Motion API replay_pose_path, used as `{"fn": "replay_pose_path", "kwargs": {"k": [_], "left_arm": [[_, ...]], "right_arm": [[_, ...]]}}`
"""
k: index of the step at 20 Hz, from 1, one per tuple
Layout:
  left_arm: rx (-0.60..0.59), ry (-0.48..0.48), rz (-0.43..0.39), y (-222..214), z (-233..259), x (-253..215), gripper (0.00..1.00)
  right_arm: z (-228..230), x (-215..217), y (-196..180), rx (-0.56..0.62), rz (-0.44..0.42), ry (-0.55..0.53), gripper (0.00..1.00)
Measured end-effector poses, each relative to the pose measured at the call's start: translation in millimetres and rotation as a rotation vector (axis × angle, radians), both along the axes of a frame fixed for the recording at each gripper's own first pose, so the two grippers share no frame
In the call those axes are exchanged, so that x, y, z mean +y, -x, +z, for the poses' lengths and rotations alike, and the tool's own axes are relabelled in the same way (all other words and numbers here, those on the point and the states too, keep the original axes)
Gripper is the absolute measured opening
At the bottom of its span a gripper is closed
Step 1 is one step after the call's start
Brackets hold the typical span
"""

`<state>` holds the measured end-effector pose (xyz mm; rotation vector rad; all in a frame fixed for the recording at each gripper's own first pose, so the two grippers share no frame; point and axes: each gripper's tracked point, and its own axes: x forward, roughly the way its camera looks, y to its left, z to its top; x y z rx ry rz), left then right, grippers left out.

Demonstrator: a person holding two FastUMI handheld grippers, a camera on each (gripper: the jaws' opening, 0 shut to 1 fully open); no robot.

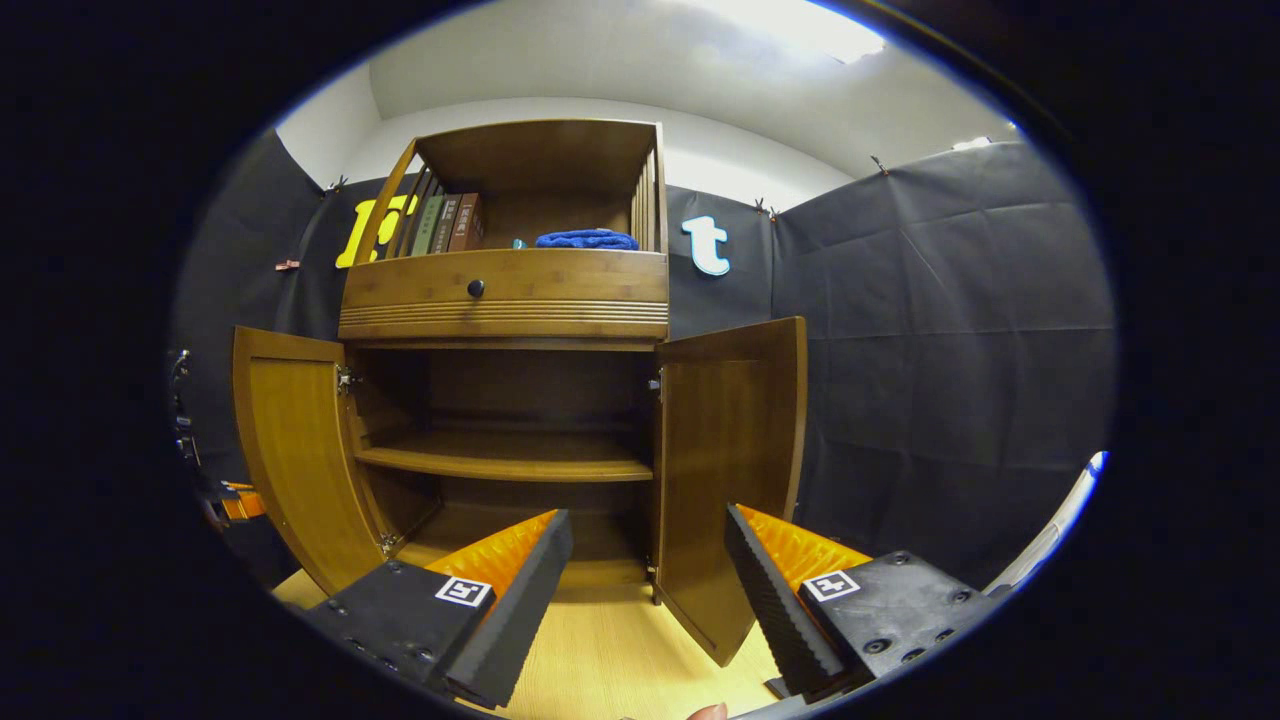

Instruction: Open the right door of the double-door shoe cabinet with the right hand, and open the left door with the left hand.

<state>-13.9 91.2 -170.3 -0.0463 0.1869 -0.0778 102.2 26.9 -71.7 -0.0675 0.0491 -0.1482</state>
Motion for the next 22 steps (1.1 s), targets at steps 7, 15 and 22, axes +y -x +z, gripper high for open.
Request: {"fn": "replay_pose_path", "kwargs": {"k": [7, 15, 22], "left_arm": [[0.009, -0.008, -0.011, -5.2, -4.9, 10.4, 0.08], [0.004, -0.013, 0.025, -5.1, -3.7, 13.3, 0.1], [-0.001, -0.052, 0.101, 19.5, 3.0, 14.9, 0.13]], "right_arm": [[-1.0, 1.6, 0.8, 0.012, 0.01, 0.007, 0.97], [-3.8, 2.7, -1.1, 0.035, 0.025, 0.008, 1.0], [-5.0, 6.5, -4.1, 0.049, 0.065, 0.006, 0.97]]}}
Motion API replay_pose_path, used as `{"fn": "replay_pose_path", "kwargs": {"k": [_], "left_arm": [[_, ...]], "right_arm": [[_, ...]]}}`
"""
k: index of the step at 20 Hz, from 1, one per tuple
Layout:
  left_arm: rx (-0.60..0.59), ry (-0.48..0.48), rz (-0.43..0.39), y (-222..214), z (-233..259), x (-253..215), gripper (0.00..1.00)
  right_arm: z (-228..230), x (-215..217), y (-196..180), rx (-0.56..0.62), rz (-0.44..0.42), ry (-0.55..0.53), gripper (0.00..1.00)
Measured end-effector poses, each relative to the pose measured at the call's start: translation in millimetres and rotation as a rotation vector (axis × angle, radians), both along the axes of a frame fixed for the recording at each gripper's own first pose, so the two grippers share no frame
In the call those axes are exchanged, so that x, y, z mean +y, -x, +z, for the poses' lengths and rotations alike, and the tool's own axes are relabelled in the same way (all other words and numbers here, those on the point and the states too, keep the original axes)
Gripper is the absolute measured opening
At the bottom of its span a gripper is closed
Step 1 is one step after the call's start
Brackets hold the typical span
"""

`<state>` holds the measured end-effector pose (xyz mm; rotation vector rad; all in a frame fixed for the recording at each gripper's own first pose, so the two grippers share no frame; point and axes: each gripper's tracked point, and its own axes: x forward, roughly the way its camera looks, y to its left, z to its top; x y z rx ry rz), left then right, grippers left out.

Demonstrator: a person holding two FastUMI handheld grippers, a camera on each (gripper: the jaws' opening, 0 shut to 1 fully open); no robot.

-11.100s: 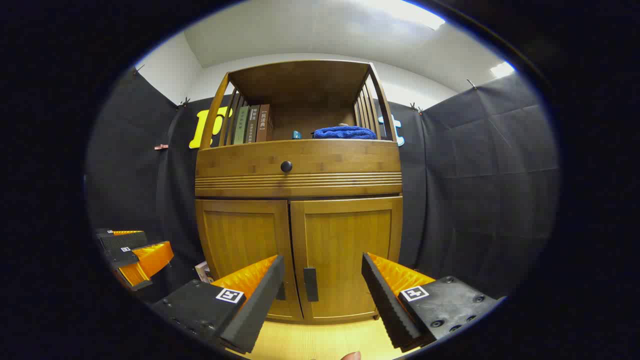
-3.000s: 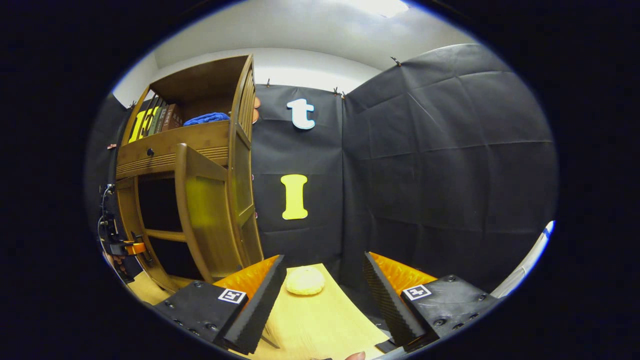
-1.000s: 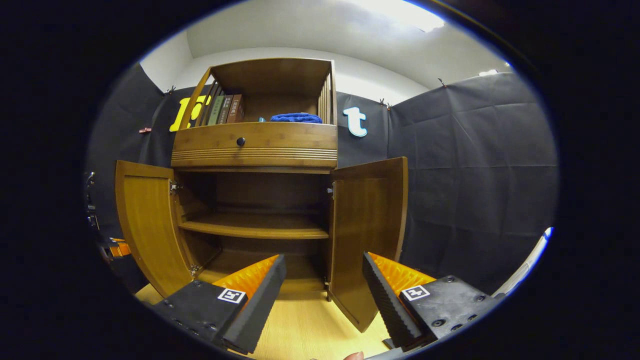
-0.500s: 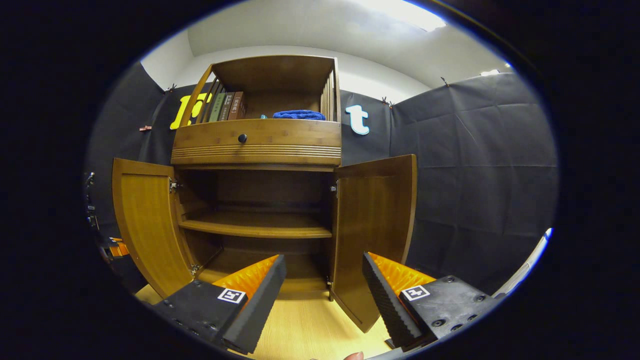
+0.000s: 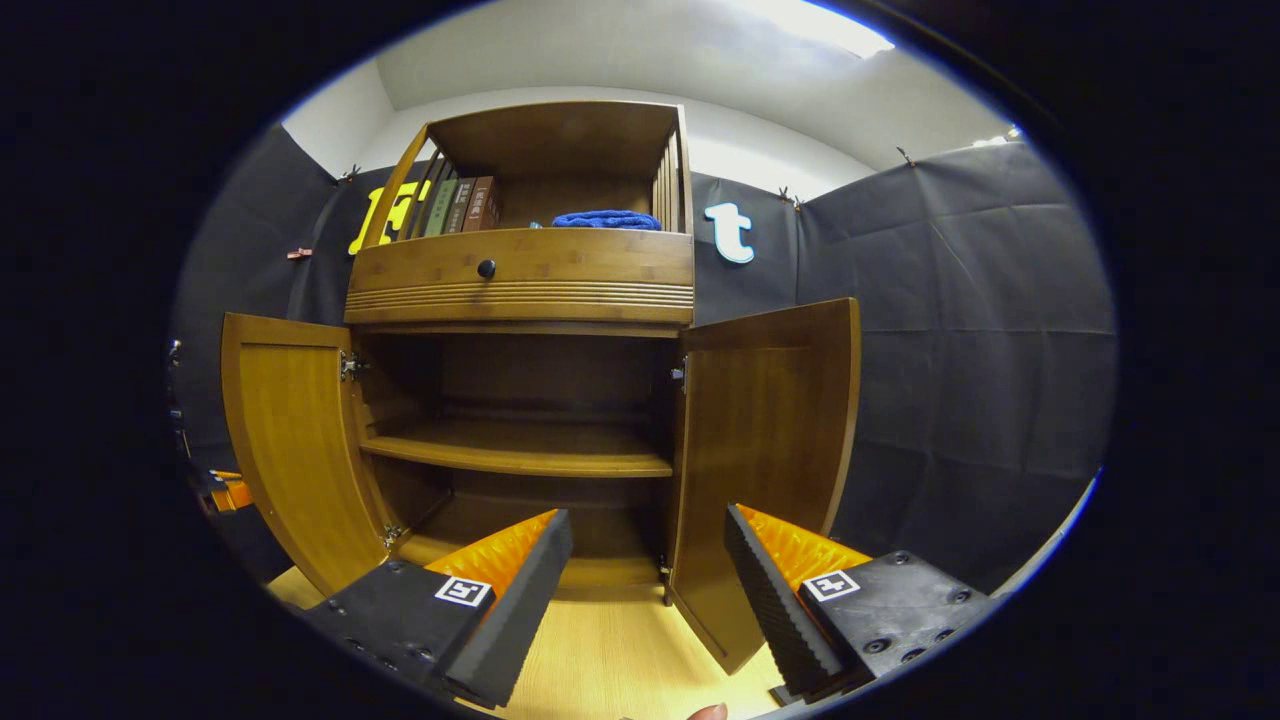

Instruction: Open the right door of the double-door shoe cabinet with the right hand, and open the left door with the left hand.

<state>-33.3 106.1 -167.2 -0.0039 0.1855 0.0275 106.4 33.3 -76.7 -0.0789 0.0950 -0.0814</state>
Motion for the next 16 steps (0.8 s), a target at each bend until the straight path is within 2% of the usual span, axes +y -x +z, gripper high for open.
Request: {"fn": "replay_pose_path", "kwargs": {"k": [4, 5, 7, 10, 13, 14, 16], "left_arm": [[-0.005, -0.003, 0.049, 24.0, 7.6, -1.5, 0.21], [-0.004, 0.0, 0.055, 31.2, 8.2, -3.4, 0.22], [-0.015, 0.004, 0.067, 43.6, 12.8, -8.9, 0.29], [-0.037, 0.007, 0.069, 55.8, 20.0, -19.8, 0.65], [-0.069, 0.021, 0.049, 61.2, 31.1, -41.4, 0.84], [-0.075, 0.025, 0.046, 62.2, 33.3, -48.9, 0.96], [-0.073, 0.024, 0.041, 62.8, 35.8, -59.4, 0.96]], "right_arm": [[-2.6, 2.6, -2.3, 0.008, 0.029, -0.01, 0.97], [-2.3, 2.7, -2.2, 0.01, 0.035, -0.013, 1.0], [-2.5, 4.1, -2.4, 0.013, 0.045, -0.025, 0.97], [-3.2, 6.4, -2.7, 0.012, 0.062, -0.049, 0.97], [-1.9, 6.7, -3.6, 0.013, 0.077, -0.052, 0.97], [-2.0, 7.6, -4.3, 0.011, 0.081, -0.054, 0.97], [-1.6, 8.3, -4.9, 0.011, 0.09, -0.058, 0.97]]}}
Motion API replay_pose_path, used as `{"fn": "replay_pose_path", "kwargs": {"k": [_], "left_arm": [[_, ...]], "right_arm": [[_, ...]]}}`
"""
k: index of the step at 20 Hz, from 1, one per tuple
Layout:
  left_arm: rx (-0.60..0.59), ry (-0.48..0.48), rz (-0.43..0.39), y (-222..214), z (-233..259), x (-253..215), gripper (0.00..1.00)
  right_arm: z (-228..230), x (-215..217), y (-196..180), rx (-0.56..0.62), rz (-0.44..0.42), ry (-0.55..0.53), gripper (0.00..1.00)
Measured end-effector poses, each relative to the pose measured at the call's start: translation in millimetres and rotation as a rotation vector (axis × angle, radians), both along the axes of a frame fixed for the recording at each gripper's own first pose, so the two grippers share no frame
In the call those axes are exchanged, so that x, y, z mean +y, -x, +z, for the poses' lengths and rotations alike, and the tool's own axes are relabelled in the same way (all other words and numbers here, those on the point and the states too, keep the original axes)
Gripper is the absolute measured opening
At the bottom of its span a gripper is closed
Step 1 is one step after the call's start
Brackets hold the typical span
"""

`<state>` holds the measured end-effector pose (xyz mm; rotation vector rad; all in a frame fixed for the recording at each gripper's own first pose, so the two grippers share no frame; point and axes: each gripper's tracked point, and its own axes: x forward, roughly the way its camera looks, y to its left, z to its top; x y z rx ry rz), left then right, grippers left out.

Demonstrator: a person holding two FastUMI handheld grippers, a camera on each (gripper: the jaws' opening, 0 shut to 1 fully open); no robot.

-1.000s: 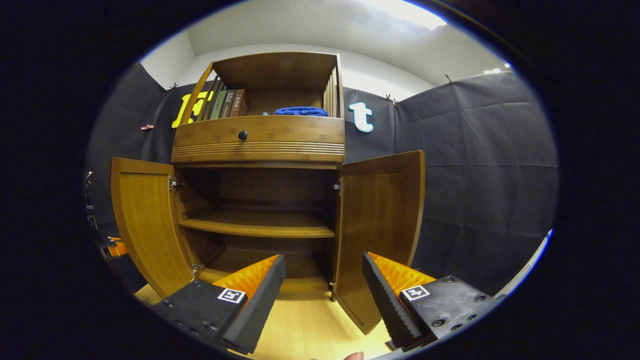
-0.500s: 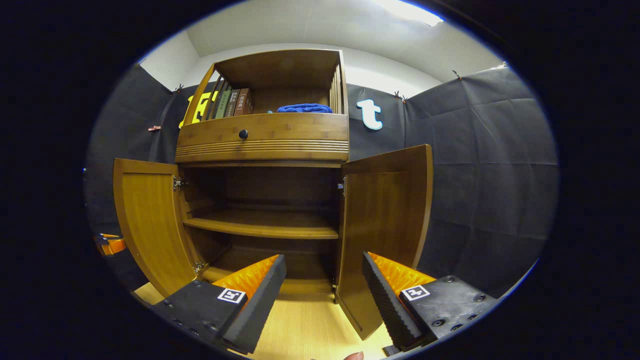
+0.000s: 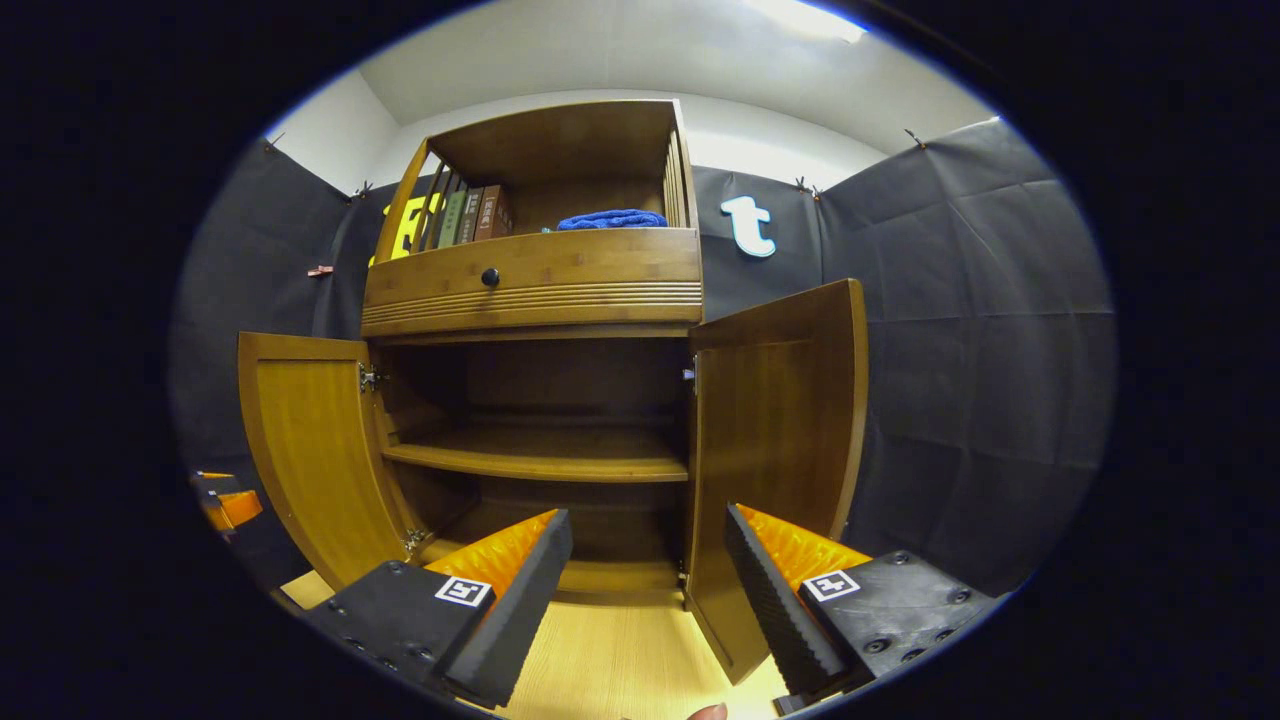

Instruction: Open the right door of the double-door shoe cabinet with the right hand, and open the left door with the left hand.

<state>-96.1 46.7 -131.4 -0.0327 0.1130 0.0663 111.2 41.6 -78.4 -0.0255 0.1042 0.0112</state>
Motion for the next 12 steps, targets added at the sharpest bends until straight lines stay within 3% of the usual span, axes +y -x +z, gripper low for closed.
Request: {"fn": "replay_pose_path", "kwargs": {"k": [12], "left_arm": [[-0.028, -0.019, -0.059, -33.5, 33.5, -75.1, 0.97]], "right_arm": [[4.5, 3.5, -4.5, -0.028, 0.038, 0.009, 1.0]]}}
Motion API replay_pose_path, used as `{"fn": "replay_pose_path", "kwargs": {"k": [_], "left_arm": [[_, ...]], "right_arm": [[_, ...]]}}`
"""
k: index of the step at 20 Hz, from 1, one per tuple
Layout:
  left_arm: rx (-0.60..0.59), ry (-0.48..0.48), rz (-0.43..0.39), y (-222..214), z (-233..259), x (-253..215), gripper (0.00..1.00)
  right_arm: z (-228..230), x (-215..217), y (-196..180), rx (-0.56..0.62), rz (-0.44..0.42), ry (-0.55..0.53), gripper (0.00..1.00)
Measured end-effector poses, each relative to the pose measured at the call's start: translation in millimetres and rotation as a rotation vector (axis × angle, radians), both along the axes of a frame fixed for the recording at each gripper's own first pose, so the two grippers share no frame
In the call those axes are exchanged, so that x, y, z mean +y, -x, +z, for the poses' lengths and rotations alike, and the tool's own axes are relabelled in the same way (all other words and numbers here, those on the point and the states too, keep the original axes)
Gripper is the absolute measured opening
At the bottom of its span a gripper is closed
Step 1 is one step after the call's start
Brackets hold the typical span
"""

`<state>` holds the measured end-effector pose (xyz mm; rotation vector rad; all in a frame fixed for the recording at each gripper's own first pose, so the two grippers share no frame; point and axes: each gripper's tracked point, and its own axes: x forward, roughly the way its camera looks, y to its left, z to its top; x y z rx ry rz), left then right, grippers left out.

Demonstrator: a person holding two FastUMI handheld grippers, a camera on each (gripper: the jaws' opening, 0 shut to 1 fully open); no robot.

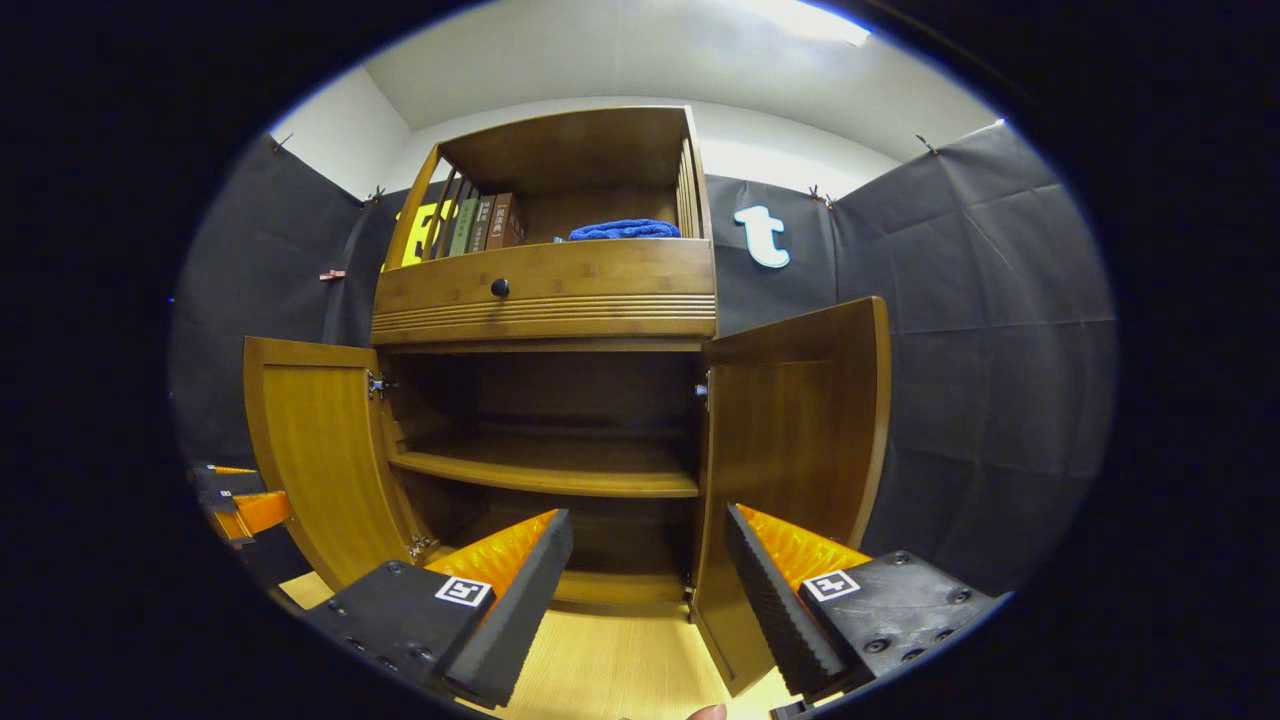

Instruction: Open the right door of the double-door shoe cabinet with the right hand, and open the left door with the left hand.

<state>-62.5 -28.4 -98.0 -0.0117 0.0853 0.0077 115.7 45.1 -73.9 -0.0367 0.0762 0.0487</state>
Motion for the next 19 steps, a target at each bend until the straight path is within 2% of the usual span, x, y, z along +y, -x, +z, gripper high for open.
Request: {"fn": "replay_pose_path", "kwargs": {"k": [7, 13, 14, 19], "left_arm": [[-0.011, 0.005, -0.029, -31.0, 14.5, -29.4, 0.97], [-0.03, -0.037, 0.014, -52.3, 23.6, -39.4, 0.97], [-0.036, -0.046, 0.016, -54.2, 26.4, -42.3, 0.97], [-0.048, -0.033, 0.0, -60.2, 31.1, -57.1, 0.97]], "right_arm": [[-0.5, -1.1, -5.8, 0.001, 0.0, -0.015, 1.0], [-0.9, -1.2, -8.7, 0.002, -0.018, -0.04, 1.0], [-1.0, 0.2, -9.0, -0.001, -0.015, -0.043, 0.97], [-2.6, 1.9, -9.4, 0.004, 0.01, -0.026, 1.0]]}}
